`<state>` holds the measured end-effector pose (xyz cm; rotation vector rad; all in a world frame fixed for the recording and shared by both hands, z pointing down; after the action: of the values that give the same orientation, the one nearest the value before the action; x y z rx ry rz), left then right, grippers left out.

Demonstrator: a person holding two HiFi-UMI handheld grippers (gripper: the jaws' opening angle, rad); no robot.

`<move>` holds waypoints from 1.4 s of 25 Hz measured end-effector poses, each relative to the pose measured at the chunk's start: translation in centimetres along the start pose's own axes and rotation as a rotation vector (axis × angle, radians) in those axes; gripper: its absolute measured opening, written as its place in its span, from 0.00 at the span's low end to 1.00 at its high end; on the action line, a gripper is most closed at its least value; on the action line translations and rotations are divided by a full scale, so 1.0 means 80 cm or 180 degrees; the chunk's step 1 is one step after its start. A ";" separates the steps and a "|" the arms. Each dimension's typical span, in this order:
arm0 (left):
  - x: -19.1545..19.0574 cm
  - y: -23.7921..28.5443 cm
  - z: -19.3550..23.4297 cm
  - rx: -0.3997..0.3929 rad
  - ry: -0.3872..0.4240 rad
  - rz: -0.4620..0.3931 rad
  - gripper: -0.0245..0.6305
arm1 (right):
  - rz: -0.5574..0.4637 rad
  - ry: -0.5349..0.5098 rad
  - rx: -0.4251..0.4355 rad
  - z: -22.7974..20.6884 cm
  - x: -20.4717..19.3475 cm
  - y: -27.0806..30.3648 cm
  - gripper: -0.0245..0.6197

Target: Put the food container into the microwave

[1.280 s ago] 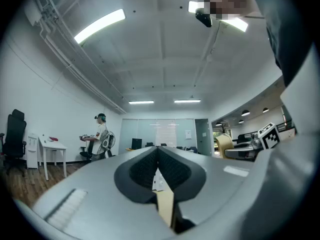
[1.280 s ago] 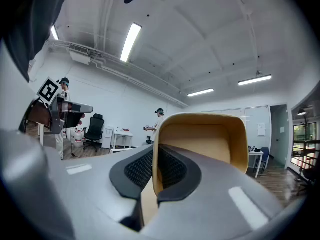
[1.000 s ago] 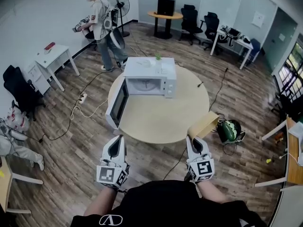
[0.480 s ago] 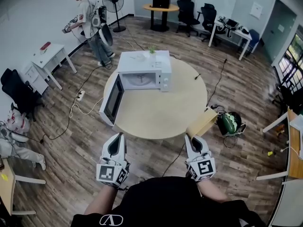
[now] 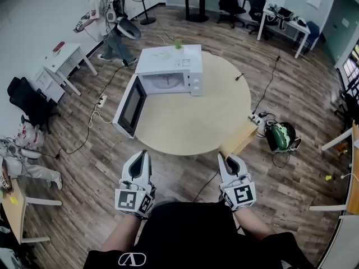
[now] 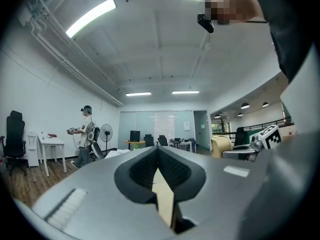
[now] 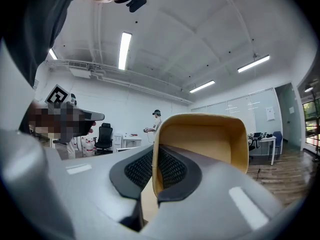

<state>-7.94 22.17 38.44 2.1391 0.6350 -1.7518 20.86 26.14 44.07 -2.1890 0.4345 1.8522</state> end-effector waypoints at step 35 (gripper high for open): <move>-0.076 0.332 0.288 -0.0712 -0.0134 -0.0297 0.04 | 0.0110 -0.0342 -0.0491 0.004 0.040 0.409 0.06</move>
<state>-14.68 -12.87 38.41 1.9450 0.8876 -1.6788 8.79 -4.26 41.15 -2.1763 0.3201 2.0738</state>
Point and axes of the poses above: the fingertips, and each gripper's own axes: y forward along the fingers, z to its left, x out of its top, the point moved 6 cm from there along -y, backward along the fingers, and after that the axes turned 12 degrees about y, right-handed, at the moved point
